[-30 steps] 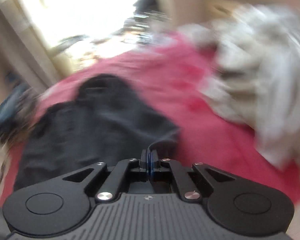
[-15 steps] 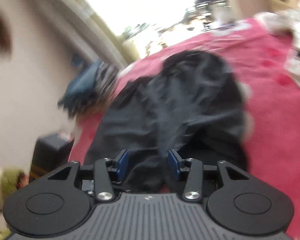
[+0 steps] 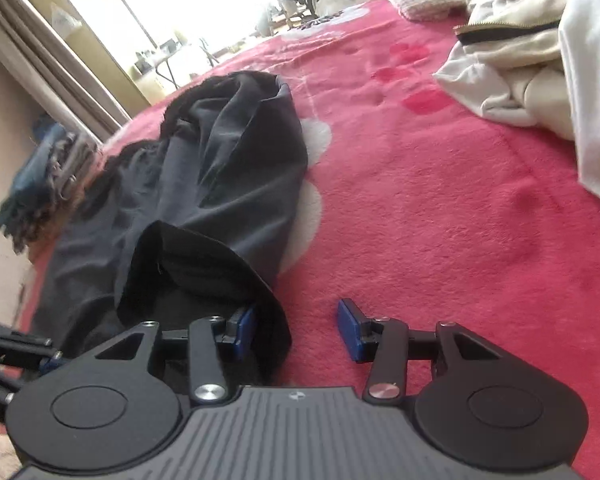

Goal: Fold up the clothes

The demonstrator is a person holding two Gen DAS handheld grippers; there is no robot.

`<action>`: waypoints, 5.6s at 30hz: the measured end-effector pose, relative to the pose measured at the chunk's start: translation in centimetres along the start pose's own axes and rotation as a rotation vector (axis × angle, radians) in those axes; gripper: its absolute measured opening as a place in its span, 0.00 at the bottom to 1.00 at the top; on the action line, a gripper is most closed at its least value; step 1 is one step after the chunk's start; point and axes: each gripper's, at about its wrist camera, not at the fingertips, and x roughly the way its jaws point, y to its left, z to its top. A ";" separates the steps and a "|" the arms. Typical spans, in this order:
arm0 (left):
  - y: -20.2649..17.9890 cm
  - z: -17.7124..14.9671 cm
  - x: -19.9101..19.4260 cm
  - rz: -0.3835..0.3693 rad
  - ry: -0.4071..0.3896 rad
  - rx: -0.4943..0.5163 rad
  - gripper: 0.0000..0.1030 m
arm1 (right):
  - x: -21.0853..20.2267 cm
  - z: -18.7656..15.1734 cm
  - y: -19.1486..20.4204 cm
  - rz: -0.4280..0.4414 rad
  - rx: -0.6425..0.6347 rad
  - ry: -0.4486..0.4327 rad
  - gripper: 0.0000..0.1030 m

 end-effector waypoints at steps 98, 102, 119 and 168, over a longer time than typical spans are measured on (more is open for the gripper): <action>0.5 -2.3 2.4 -0.219 0.067 -0.160 0.52 | -13.6 1.2 6.3 0.067 0.081 -0.110 0.03; 0.8 -2.3 2.3 -0.223 0.068 -0.162 0.52 | -13.9 2.6 11.1 -0.054 -0.345 -0.067 0.03; -1.6 0.0 1.9 -0.280 0.036 -0.065 0.52 | -9.9 -5.7 -2.1 -0.010 0.247 0.154 0.28; -3.4 -2.7 -0.8 -0.200 0.172 -0.063 0.53 | -10.0 -4.4 -3.4 -0.179 0.342 -0.056 0.41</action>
